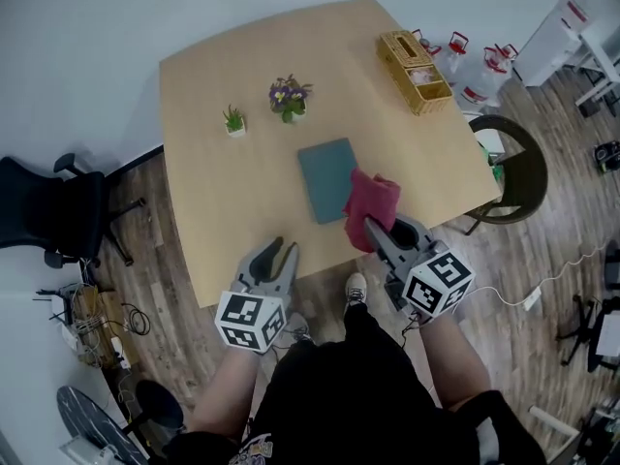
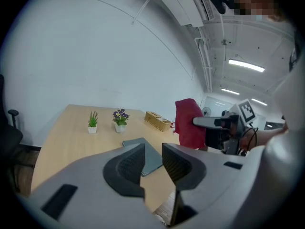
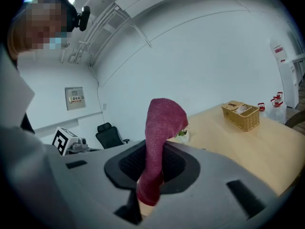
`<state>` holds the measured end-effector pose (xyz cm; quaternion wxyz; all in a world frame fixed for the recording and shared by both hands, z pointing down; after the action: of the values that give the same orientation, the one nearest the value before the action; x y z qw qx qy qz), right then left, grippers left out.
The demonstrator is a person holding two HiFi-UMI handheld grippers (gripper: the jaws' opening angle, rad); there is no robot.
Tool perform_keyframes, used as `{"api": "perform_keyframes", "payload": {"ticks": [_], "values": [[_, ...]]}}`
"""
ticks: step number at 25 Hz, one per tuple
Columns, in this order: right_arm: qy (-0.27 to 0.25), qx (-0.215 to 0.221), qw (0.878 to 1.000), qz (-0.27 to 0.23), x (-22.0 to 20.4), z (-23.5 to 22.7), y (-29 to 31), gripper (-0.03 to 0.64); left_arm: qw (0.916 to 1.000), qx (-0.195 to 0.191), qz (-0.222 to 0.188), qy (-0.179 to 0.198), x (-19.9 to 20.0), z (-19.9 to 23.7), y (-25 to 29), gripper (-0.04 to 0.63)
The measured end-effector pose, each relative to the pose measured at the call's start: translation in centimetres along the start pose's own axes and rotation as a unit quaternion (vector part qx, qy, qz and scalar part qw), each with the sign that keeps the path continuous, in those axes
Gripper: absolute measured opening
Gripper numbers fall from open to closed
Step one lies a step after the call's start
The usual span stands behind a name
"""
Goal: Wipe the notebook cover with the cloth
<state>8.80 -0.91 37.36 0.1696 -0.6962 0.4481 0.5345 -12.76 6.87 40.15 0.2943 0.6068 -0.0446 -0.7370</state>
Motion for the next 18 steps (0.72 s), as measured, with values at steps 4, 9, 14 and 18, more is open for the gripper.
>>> {"api": "perform_keyframes", "payload": {"ticks": [4, 9, 14, 18], "values": [[0.012, 0.026, 0.999, 0.015, 0.1, -3.4, 0.9, 0.069, 0.9995, 0.026, 0.012, -0.013, 0.1, -0.7, 2.7, 0.106], [0.015, 0.064, 0.997, 0.038, 0.1, -6.3, 1.7, 0.069, 0.9973, 0.059, 0.022, -0.038, 0.1, -1.4, 5.4, 0.126], [0.014, 0.099, 0.994, 0.054, -0.1, -8.3, 1.8, 0.069, 0.9930, 0.093, 0.042, -0.060, -1.0, -1.8, 7.3, 0.138], [0.017, 0.115, 0.991, 0.059, -0.3, -9.2, 1.9, 0.069, 0.9893, 0.112, 0.062, -0.071, -1.8, -1.8, 8.3, 0.146]]}}
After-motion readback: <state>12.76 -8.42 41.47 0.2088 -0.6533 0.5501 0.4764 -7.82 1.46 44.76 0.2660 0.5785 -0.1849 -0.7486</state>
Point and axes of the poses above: the fingertips, and each gripper's own axes: y forward along the fingers, z to its left, x out of its top, the point moved 7 cm from there along -y, backward along the fingers, and after that the axes turned 2 degrees about z, right-handed, at the moved point
